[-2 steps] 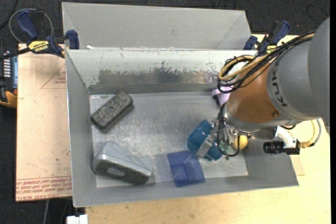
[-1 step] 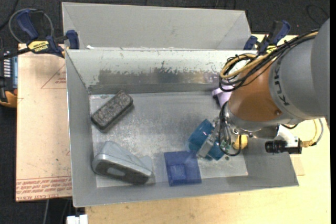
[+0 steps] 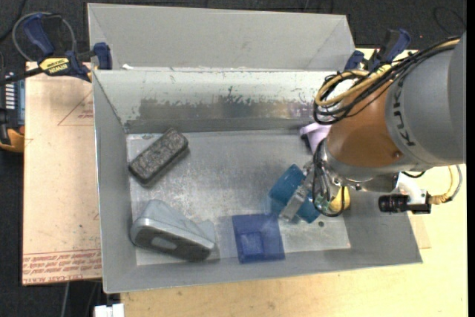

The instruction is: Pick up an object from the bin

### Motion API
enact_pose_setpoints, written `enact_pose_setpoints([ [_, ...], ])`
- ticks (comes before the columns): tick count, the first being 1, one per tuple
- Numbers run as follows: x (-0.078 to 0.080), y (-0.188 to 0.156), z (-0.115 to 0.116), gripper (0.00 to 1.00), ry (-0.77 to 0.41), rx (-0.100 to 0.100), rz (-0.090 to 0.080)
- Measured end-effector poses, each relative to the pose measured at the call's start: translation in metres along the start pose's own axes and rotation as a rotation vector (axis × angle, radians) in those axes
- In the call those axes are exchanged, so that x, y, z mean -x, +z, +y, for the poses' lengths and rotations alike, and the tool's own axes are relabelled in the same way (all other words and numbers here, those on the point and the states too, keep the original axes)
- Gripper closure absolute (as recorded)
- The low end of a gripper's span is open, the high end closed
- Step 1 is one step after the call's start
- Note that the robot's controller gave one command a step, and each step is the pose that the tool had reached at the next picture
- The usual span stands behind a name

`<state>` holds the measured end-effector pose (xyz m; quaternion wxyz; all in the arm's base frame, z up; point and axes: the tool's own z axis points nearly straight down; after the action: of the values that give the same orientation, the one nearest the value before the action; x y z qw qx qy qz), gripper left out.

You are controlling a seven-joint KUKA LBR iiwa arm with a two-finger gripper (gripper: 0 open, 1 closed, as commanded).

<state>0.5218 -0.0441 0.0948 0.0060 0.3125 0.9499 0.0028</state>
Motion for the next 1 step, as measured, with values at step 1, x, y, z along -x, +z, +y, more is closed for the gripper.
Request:
enact_pose_setpoints([
  [1,-0.0004,-0.0068,0.0001,1.0,-0.001,0.0,0.002],
])
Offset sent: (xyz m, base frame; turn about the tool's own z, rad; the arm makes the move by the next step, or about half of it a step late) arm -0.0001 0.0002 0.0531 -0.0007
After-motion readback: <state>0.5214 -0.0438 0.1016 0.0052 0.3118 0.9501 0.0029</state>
